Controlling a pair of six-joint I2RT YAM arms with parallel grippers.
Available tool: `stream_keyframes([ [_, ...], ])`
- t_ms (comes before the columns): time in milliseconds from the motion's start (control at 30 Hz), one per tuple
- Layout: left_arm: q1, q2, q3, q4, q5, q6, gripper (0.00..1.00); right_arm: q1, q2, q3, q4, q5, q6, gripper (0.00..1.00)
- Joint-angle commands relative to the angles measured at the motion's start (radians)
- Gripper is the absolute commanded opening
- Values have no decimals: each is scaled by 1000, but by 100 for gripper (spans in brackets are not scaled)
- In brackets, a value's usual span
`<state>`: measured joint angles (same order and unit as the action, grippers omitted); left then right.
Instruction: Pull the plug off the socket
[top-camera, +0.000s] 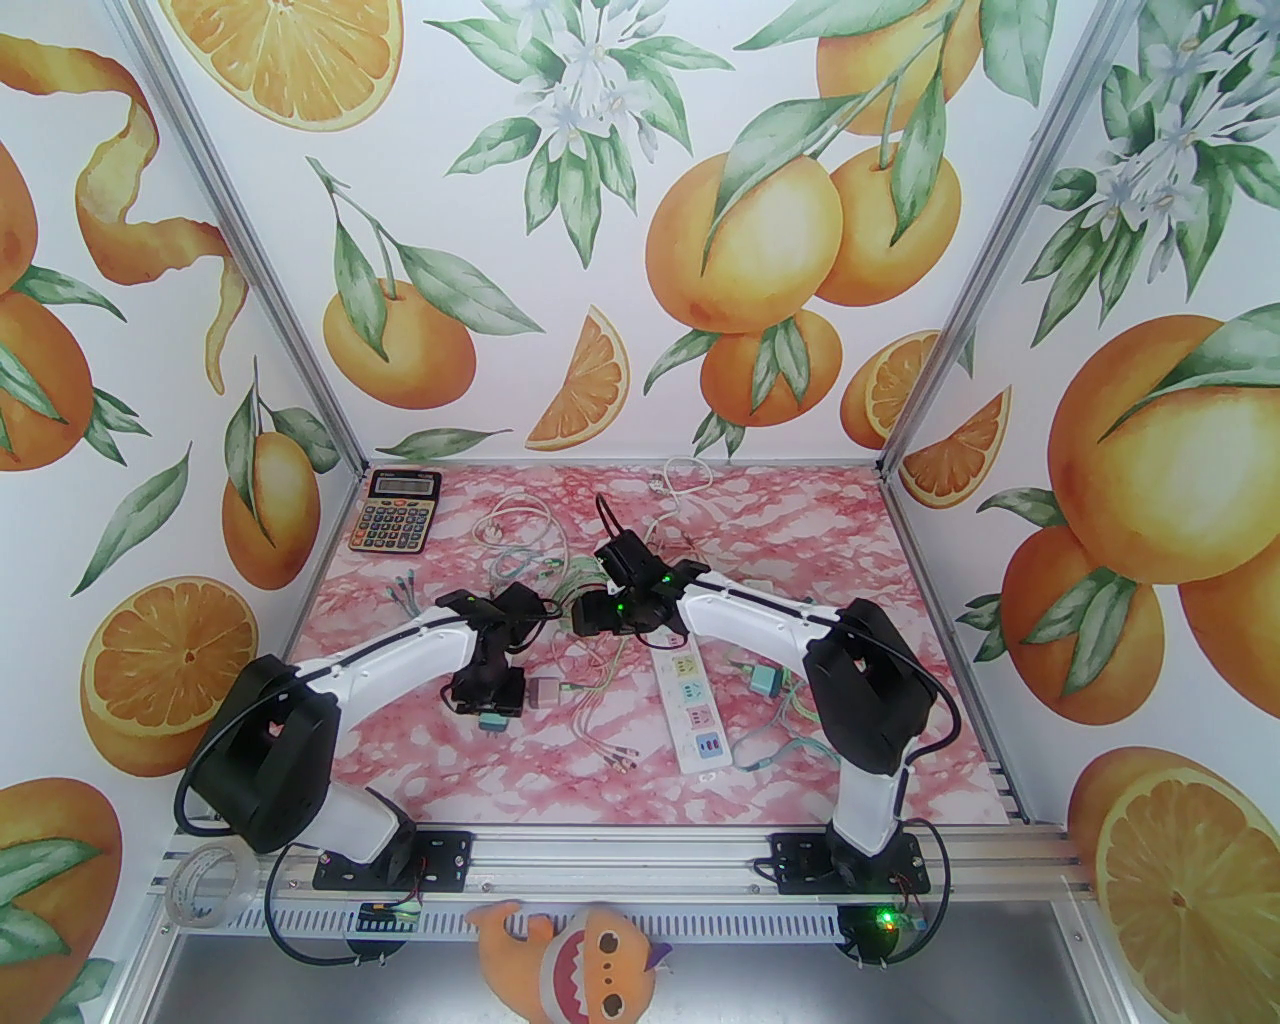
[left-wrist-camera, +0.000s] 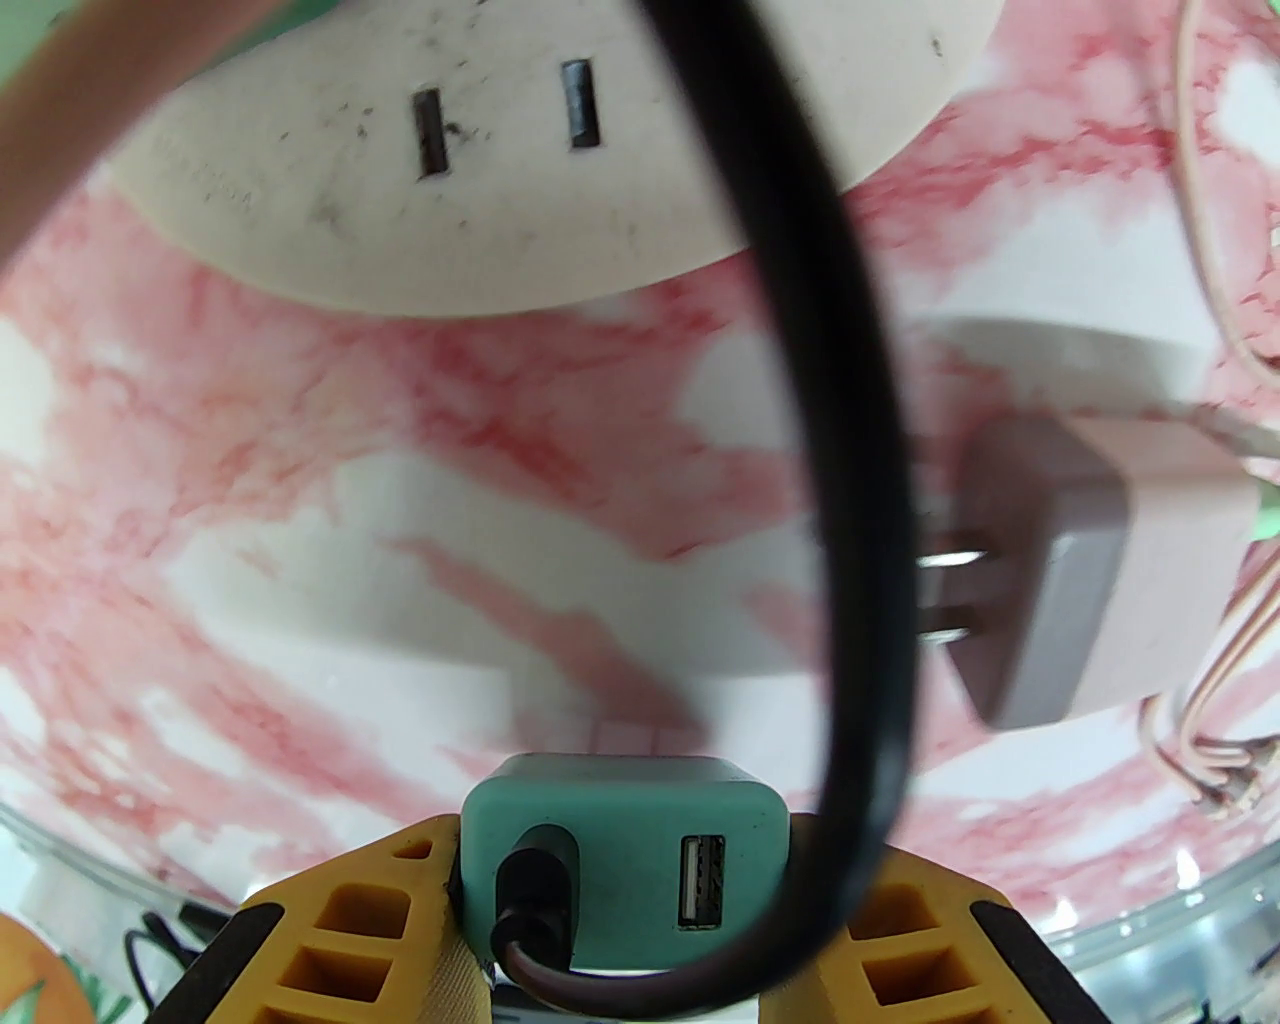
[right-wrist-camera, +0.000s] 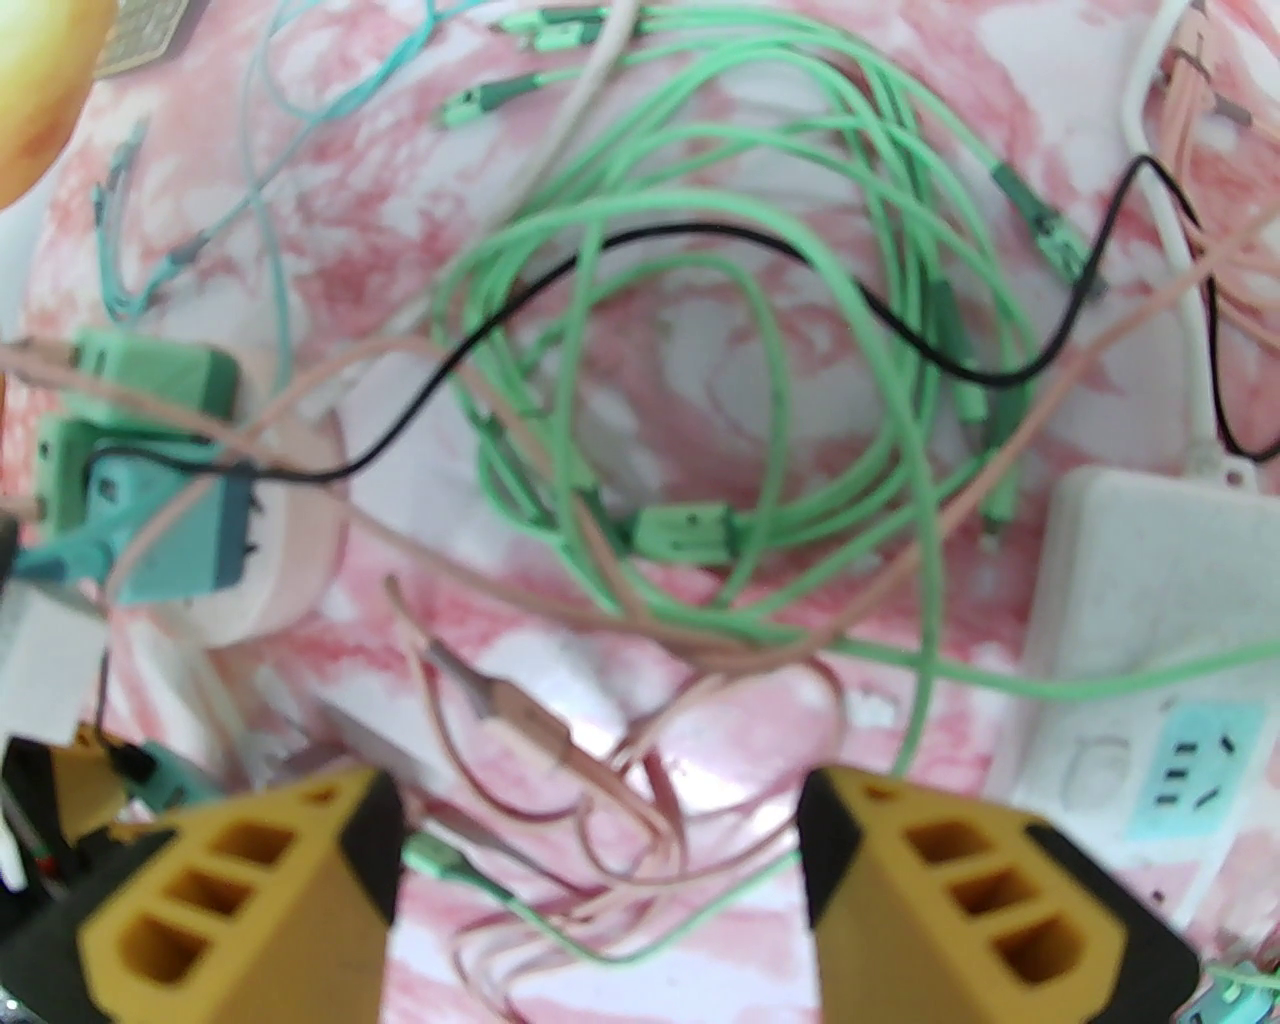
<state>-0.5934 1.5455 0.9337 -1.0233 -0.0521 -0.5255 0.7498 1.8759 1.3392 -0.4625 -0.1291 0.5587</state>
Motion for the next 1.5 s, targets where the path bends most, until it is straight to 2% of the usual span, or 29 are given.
stream_keyframes([
  [0,-56,53,40,49,7,-7,40,-10,-38,-15,-12,27,-3,70],
  [167,-78,66,44,57,12,-9,42,-11,-37,-15,-12,25,-4,70],
  [200,-91,67,41,83,47,-20,45,-11,-35,-14,-13,22,-4,70],
  [233,-98,45,34,113,81,-36,60,-12,-34,-12,-12,16,-4,70],
  [267,-97,36,38,108,74,-38,64,-11,-32,-10,-12,15,-6,70],
  [400,-93,0,70,68,68,-28,77,-11,-25,2,-17,5,-11,70],
  [600,-45,-96,102,-3,57,-27,89,-11,-18,17,-21,-6,-13,71],
  [833,80,-246,135,-24,78,-3,89,-10,-14,28,-18,-18,-10,71],
  [1033,179,-307,128,52,84,12,82,0,-20,39,-10,-34,-6,69],
  [1233,230,-294,69,216,81,-34,68,23,-15,48,-2,-55,2,65],
  [1333,241,-267,54,236,42,-55,63,33,-15,47,-1,-54,5,65],
  [1467,265,-252,29,279,53,-65,60,43,-15,41,-1,-59,5,64],
])
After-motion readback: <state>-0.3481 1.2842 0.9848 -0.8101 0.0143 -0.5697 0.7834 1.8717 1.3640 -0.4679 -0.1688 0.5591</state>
